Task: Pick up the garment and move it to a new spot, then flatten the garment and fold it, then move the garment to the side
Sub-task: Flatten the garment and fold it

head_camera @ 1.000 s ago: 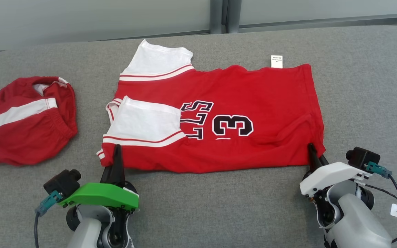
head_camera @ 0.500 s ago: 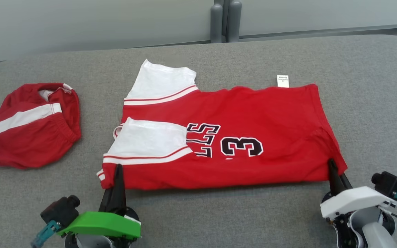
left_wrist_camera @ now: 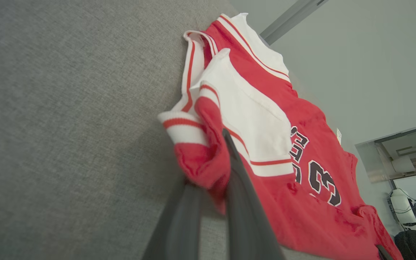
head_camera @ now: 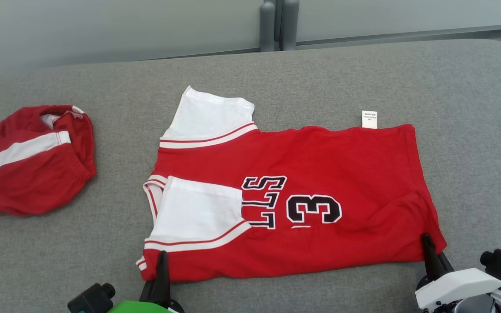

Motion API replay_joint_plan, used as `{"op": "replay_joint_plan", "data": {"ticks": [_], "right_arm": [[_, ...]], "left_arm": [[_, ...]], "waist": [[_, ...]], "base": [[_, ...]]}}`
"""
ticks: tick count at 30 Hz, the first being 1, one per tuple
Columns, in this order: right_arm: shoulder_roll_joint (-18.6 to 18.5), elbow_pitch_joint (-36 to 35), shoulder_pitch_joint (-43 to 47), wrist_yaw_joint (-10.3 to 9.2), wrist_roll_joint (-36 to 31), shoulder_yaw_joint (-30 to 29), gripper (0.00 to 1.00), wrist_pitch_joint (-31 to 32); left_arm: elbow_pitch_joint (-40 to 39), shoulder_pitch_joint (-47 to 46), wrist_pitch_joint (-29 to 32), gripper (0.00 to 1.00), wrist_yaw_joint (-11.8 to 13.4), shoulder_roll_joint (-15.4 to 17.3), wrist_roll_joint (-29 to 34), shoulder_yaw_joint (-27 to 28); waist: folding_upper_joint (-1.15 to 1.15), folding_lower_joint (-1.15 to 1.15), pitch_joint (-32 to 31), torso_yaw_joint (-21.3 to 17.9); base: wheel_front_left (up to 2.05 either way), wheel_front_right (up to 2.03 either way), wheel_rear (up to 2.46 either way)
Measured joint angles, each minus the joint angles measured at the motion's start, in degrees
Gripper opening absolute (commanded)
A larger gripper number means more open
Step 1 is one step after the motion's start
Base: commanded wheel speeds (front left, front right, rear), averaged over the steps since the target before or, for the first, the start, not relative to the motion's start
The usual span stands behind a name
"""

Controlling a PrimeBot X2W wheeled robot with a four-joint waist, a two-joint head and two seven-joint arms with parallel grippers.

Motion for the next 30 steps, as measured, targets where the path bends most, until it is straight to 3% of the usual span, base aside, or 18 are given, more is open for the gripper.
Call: {"op": "replay_joint_plan", "data": {"ticks": [3, 5, 6, 7, 8, 9, 10, 11, 12, 19, 20, 23, 30], "right_arm": [[0.0, 0.5, -0.3, 0.00, -0.1, 0.3, 0.04, -0.1], [0.0, 0.7, -0.6, 0.00, -0.1, 0.5, 0.31, -0.2], [0.0, 0.7, -0.7, 0.00, -0.1, 0.6, 0.31, -0.2], [0.0, 0.8, -0.7, 0.00, -0.1, 0.6, 0.46, -0.3], [0.0, 0.8, -0.7, 0.00, -0.1, 0.6, 1.00, -0.3], [0.0, 0.8, -0.7, 0.00, -0.2, 0.6, 1.00, -0.5], [0.0, 0.8, -0.6, 0.00, -0.3, 0.4, 1.00, -0.5], [0.0, 0.8, -0.5, 0.00, -0.5, 0.2, 1.00, -0.5], [0.0, 0.8, -0.4, 0.00, -0.8, 0.0, 1.00, -0.5], [0.0, -1.8, 0.4, 0.00, -2.2, -3.8, 1.00, -0.2], [-0.1, -3.8, 0.4, 0.00, -4.0, -5.9, 1.00, 0.6], [0.0, -6.4, 0.3, 0.01, -5.7, -6.8, 1.00, 1.7], [-0.1, -12.4, -1.4, 0.00, -7.2, -6.8, 1.00, 3.2]], "left_arm": [[1.1, -0.6, 0.0, 0.00, 0.0, 0.0, -0.1, 0.1], [1.6, -1.0, 0.0, 0.00, 0.0, 0.0, -0.1, 0.2], [2.0, -1.1, 0.0, 0.00, 0.0, 0.1, -0.2, 0.2], [2.3, -1.1, 0.0, 0.00, 0.0, 0.1, -0.2, 0.2], [2.3, -1.1, 0.0, 0.00, 0.0, 0.1, -0.2, 0.2], [2.6, -1.1, 0.0, 0.12, 0.0, 0.1, -0.2, 0.2], [2.7, -1.1, 0.0, 0.36, 0.0, 0.1, -0.2, 0.2], [2.9, -1.1, 0.1, 0.64, 0.0, 0.2, -0.2, 0.1], [2.9, -1.1, 0.1, 1.00, 0.1, 0.3, -0.2, 0.0], [2.2, -1.5, 1.0, 1.00, 1.4, 4.1, 2.7, 0.0], [1.1, -4.6, 2.4, 1.00, 1.9, 6.9, 4.9, -0.1], [0.6, -8.8, 4.4, 1.00, 1.9, 9.0, 6.6, -0.6], [2.2, -21.6, 9.5, 1.00, 1.1, 11.1, 8.9, -1.8]], "waist": [[0.00, 0.00, 0.4, -0.3], [0.00, 0.00, 0.6, -0.5], [0.00, 0.00, 0.6, -0.6], [0.00, 0.00, 0.5, -0.7], [0.00, 0.00, 0.5, -0.7], [0.00, 0.00, 0.4, -0.7], [0.00, 0.00, 0.3, -0.8], [0.00, 0.00, 0.2, -0.8], [0.00, 0.00, 0.1, -0.9], [0.00, 0.00, -0.3, -1.4], [0.00, 0.00, -0.7, -1.5], [0.00, 0.00, -1.0, -1.9], [0.00, 0.00, -0.2, -3.3]], "base": [[0.00, 0.00, 0.00], [0.00, 0.00, 0.00], [0.00, 0.00, 0.00], [0.00, 0.00, 0.00], [0.00, 0.00, 0.00], [0.00, 0.00, 0.00], [0.00, 0.00, 0.00], [0.00, 0.00, 0.00], [0.00, 0.00, 0.00], [0.00, 0.00, 0.00], [0.00, 0.00, 0.00], [0.00, 0.00, 0.00], [0.00, 0.00, 0.00]]}}
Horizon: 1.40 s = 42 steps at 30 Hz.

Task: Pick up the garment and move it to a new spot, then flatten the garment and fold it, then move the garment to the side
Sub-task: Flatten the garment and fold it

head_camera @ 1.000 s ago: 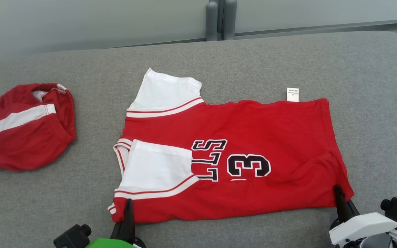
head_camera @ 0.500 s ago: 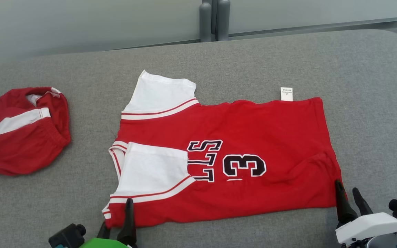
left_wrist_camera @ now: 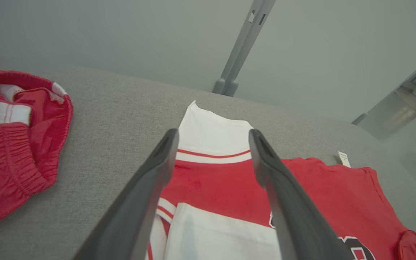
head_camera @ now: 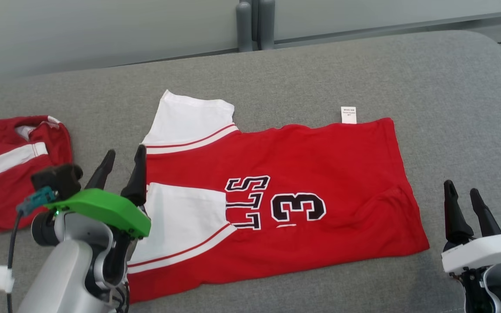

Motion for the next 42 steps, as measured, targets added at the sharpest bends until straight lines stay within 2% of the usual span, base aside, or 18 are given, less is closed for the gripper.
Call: {"op": "replay_joint_plan", "data": {"ticks": [11, 23, 36, 42], "right_arm": [[0.0, -2.5, -6.3, 0.00, -0.6, 5.4, 1.00, 0.0], [0.0, -5.7, -8.2, 0.00, -0.4, 9.3, 1.00, -2.4], [0.0, -8.2, -9.2, 0.00, 1.2, 12.5, 1.00, -3.3], [0.0, -8.0, -9.1, 0.00, 2.0, 13.1, 1.00, -4.2]], "left_arm": [[13.6, -16.8, 8.8, 1.00, -1.7, -0.4, -0.6, -1.6], [29.2, -31.5, 11.5, 1.00, -2.1, -0.6, 3.1, -4.3], [41.1, -41.0, 9.9, 1.00, -0.6, -0.8, 4.8, -4.4], [44.8, -43.1, 8.1, 1.00, -1.0, -0.2, 4.9, -4.3]], "waist": [[0.00, 0.00, 5.1, -4.3], [0.00, 0.00, 12.8, -7.7], [0.00, 0.01, 18.1, -9.4], [0.00, 0.01, 19.1, -10.5]], "base": [[0.00, 0.00, 0.00], [0.00, 0.00, 0.00], [0.00, 0.00, 0.00], [0.00, 0.00, 0.00]]}}
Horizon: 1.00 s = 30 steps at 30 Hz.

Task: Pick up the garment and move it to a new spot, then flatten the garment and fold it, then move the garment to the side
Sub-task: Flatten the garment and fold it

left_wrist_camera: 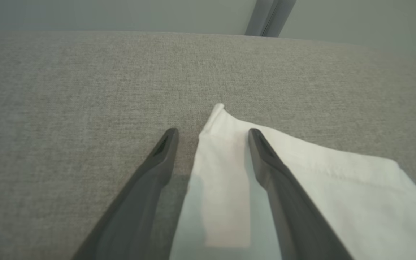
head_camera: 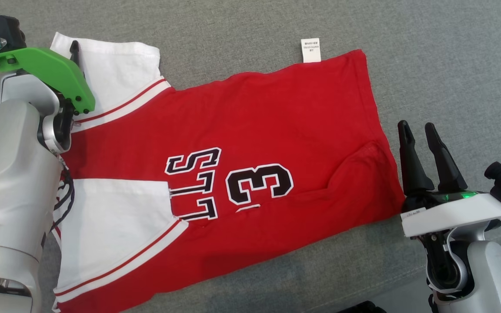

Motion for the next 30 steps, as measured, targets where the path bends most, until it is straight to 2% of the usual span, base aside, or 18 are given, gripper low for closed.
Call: {"op": "replay_joint_plan", "data": {"ticks": [4, 6, 8, 9, 10, 19, 22, 30], "right_arm": [[0.0, 0.1, 0.0, 0.00, 0.8, 0.3, 1.00, -0.3], [0.0, 0.1, -0.1, 0.00, 0.8, 0.4, 1.00, -0.3], [0.0, 0.1, -0.1, 0.00, 0.8, 0.5, 1.00, -0.3], [0.0, 0.0, -0.2, 0.00, 0.8, 0.5, 1.00, -0.4], [0.0, 0.0, -0.2, 0.00, 0.8, 0.4, 1.00, -0.4], [0.0, 0.5, -0.8, 0.00, 0.9, -0.9, 1.00, 0.1], [0.0, 1.6, -1.3, 0.00, -0.3, -2.2, 1.00, 1.8], [0.0, 4.9, -3.9, 0.00, -2.2, -4.2, 1.00, 4.2]], "left_arm": [[2.1, -1.2, 0.2, 1.00, -0.8, 0.2, 0.8, -1.2], [2.9, -1.8, 0.6, 0.47, -1.5, 0.4, 1.5, -2.0], [3.7, -2.3, 0.7, 0.28, -1.8, 0.5, 2.0, -2.6], [4.0, -2.4, 0.6, 0.07, -2.0, 0.5, 2.1, -2.9], [4.3, -2.6, 0.4, 0.00, -2.2, 0.5, 2.2, -3.1], [5.3, -2.6, -3.7, 0.00, -5.3, -0.8, 2.1, -3.7], [4.2, -2.4, -5.3, 0.00, -7.3, -1.5, 1.3, -3.6], [-0.2, -0.7, -7.3, 0.00, -9.9, -1.7, 0.6, -4.3]], "waist": [[0.00, 0.00, 0.2, -0.5], [0.00, 0.00, 0.2, -0.6], [0.00, -0.01, 0.2, -0.6], [0.00, -0.01, 0.2, -0.5], [0.00, -0.01, 0.2, -0.5], [0.00, -0.01, -1.0, 0.5], [0.00, 0.00, -1.7, 1.3], [0.00, -0.01, -3.3, 3.7]], "base": [[0.00, 0.00, 0.00], [0.00, 0.00, 0.00], [0.00, 0.00, 0.00], [0.00, 0.00, 0.00], [0.00, 0.00, 0.00], [0.00, 0.00, 0.00], [0.00, 0.00, 0.00], [0.00, 0.00, 0.00]]}}
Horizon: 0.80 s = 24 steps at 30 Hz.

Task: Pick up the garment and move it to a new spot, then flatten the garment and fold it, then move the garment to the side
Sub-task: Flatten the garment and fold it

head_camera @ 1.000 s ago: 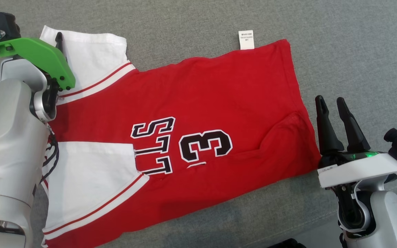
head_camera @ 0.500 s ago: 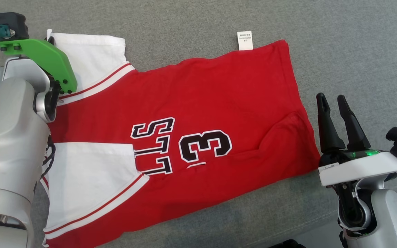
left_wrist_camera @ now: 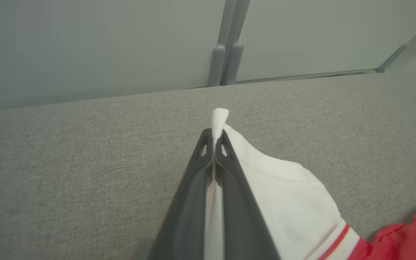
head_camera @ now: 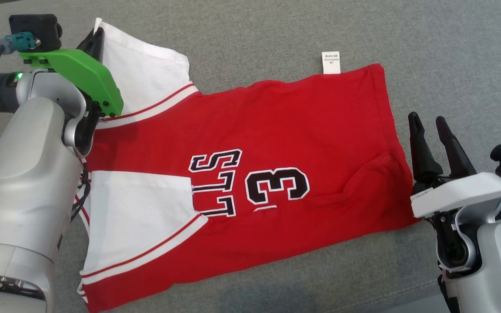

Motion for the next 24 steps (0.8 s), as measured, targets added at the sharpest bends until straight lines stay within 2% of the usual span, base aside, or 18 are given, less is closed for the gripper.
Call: {"op": "replay_joint_plan", "data": {"ticks": [8, 24], "right_arm": [[-1.5, 7.5, -6.4, 0.00, -3.1, -2.4, 1.00, 4.5], [-9.9, 24.8, -20.5, 0.00, -5.5, 0.2, 1.00, 11.4]], "left_arm": [[-8.5, 5.6, -1.9, 0.00, -0.5, 0.1, -1.4, -0.1], [-27.9, 16.0, -1.1, 0.00, 4.4, 2.1, -2.6, -0.1]], "waist": [[0.00, 0.00, -1.5, 2.5], [0.00, 0.00, -0.4, 6.7]], "base": [[0.00, 0.00, 0.00], [0.00, 0.00, 0.00]]}}
